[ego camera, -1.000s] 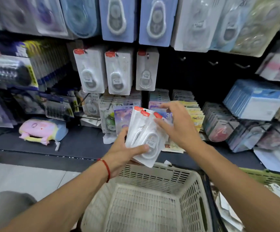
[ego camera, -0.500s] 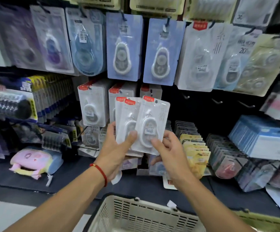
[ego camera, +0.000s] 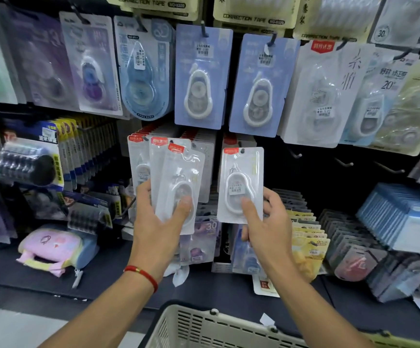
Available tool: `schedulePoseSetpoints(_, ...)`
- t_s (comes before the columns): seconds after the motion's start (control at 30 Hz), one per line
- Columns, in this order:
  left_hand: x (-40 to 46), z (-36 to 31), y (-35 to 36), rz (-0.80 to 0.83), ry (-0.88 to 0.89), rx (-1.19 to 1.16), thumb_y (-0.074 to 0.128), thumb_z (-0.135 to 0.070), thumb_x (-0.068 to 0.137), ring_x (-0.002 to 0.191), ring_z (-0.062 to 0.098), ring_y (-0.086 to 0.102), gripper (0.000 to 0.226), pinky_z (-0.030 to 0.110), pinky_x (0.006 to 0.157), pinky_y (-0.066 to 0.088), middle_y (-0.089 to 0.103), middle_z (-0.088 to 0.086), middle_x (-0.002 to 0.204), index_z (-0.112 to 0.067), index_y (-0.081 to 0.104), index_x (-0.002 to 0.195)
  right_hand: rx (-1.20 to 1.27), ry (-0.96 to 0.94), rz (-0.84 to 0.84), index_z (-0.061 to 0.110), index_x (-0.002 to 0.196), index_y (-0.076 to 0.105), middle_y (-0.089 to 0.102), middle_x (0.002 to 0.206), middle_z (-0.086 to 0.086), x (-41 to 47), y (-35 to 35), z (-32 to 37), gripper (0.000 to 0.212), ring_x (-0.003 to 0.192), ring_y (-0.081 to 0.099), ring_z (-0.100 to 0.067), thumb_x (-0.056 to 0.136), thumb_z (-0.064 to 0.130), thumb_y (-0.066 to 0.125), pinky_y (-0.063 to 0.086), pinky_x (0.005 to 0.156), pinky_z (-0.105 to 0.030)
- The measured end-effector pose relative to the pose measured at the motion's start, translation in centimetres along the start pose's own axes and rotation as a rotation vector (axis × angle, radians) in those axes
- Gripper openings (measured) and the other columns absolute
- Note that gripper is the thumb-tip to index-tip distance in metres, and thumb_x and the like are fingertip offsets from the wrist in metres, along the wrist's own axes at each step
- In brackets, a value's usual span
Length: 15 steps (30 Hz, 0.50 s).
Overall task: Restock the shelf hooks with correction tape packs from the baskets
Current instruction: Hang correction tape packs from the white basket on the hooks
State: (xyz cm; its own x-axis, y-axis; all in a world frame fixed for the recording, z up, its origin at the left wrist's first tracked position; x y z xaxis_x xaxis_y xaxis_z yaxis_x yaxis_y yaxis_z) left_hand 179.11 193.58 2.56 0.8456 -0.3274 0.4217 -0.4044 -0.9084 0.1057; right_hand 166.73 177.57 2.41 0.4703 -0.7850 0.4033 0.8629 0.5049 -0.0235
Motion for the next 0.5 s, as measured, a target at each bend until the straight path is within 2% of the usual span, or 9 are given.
schedulePoseSetpoints(0.07, 0.0, -0.1, -0.1, -0.006, -0.003, -0.005, 0.081, -0.043, 0.088, 0.102, -0.008, 0.066, 0.045, 0.013, 0.077, 0.055, 0.065, -0.034, 0.111, -0.064, 0.049, 0.113, 0.033, 0.027, -0.001, 0.029, 0.128, 0.061, 0.077, 0.087, 0.005, 0.3, 0.1, -0.3, 0.029, 0.049, 0.063, -0.018, 0.1, 0.035, 0.069, 0.048, 0.046, -0.027)
schedulePoseSetpoints(0.13, -0.1, -0.1, -0.1, -0.001, -0.012, -0.018, 0.081, -0.045, 0.088, 0.104, -0.005, 0.066, 0.046, 0.021, 0.087, 0.055, 0.065, -0.031, 0.113, -0.057, 0.05, 0.12, 0.046, 0.123, 0.024, 0.026, 0.134, 0.057, 0.079, 0.089, 0.002, 0.6, 0.2, -1.0, 0.037, 0.06, 0.073, -0.018, 0.1, 0.038, 0.069, 0.054, 0.055, -0.026)
schedulePoseSetpoints(0.2, -0.2, 0.0, 0.2, 0.012, -0.027, -0.03, 0.081, -0.045, 0.087, 0.105, -0.002, 0.068, 0.048, 0.033, 0.093, 0.056, 0.067, -0.027, 0.114, -0.05, 0.051, 0.123, 0.091, 0.311, 0.047, 0.015, 0.146, 0.045, 0.077, 0.104, -0.005, 0.7, 0.4, -1.9, 0.053, 0.075, 0.078, -0.018, 0.102, 0.032, 0.068, 0.061, 0.066, -0.024)
schedulePoseSetpoints(0.27, -0.5, 0.0, 0.5, 0.043, -0.043, -0.039, 0.082, -0.046, 0.087, 0.106, 0.001, 0.068, 0.047, 0.035, 0.095, 0.056, 0.068, -0.025, 0.113, -0.048, 0.052, 0.123, 0.088, 0.458, 0.077, 0.012, 0.152, 0.039, 0.066, 0.121, -0.011, 0.3, 0.5, -2.7, 0.058, 0.086, 0.078, -0.022, 0.103, 0.025, 0.066, 0.065, 0.081, -0.035)
schedulePoseSetpoints(0.33, -0.9, 0.0, 1.0, 0.07, -0.066, -0.054, 0.083, -0.05, 0.083, 0.106, 0.0, 0.068, 0.052, 0.029, 0.091, 0.056, 0.069, -0.023, 0.114, -0.046, 0.053, 0.125, 0.029, 0.444, 0.163, 0.009, 0.138, 0.055, 0.069, 0.119, -0.011, -0.1, 0.6, -2.5, 0.041, 0.088, 0.076, -0.024, 0.103, 0.027, 0.066, 0.064, 0.082, -0.038)
schedulePoseSetpoints(0.4, -1.3, 0.1, 1.4, 0.082, -0.084, -0.072, 0.085, -0.05, 0.077, 0.101, -0.003, 0.069, 0.056, 0.019, 0.077, 0.058, 0.069, -0.025, 0.111, -0.043, 0.054, 0.124, 0.04, 0.346, 0.309, 0.012, 0.118, 0.07, 0.076, 0.111, -0.008, -0.4, 1.0, -1.5, 0.026, 0.081, 0.073, -0.019, 0.102, 0.031, 0.067, 0.062, 0.074, -0.036)
schedulePoseSetpoints(0.5, -1.7, 0.4, 2.0, 0.087, -0.131, -0.148, 0.09, -0.043, 0.073, 0.094, 0.001, 0.072, 0.058, 0.016, 0.06, 0.058, 0.071, -0.023, 0.105, -0.04, 0.056, 0.12, 0.038, 0.238, 0.452, 0.012, 0.111, 0.073, 0.077, 0.096, -0.006, -1.2, 1.6, -0.4, 0.028, 0.077, 0.07, -0.016, 0.096, 0.036, 0.074, 0.062, 0.073, -0.047)
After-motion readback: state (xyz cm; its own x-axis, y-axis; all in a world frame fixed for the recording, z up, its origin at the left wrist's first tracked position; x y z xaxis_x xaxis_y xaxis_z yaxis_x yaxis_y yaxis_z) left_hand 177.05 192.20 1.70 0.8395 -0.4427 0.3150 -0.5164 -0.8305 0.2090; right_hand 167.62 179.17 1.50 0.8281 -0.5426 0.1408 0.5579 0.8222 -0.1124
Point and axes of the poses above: each hand's wrist, its own x-axis towards the middle knuckle, its own y-axis out of the palm, z = x × y, the point moved 1 cm from there along x, towards the middle knuckle
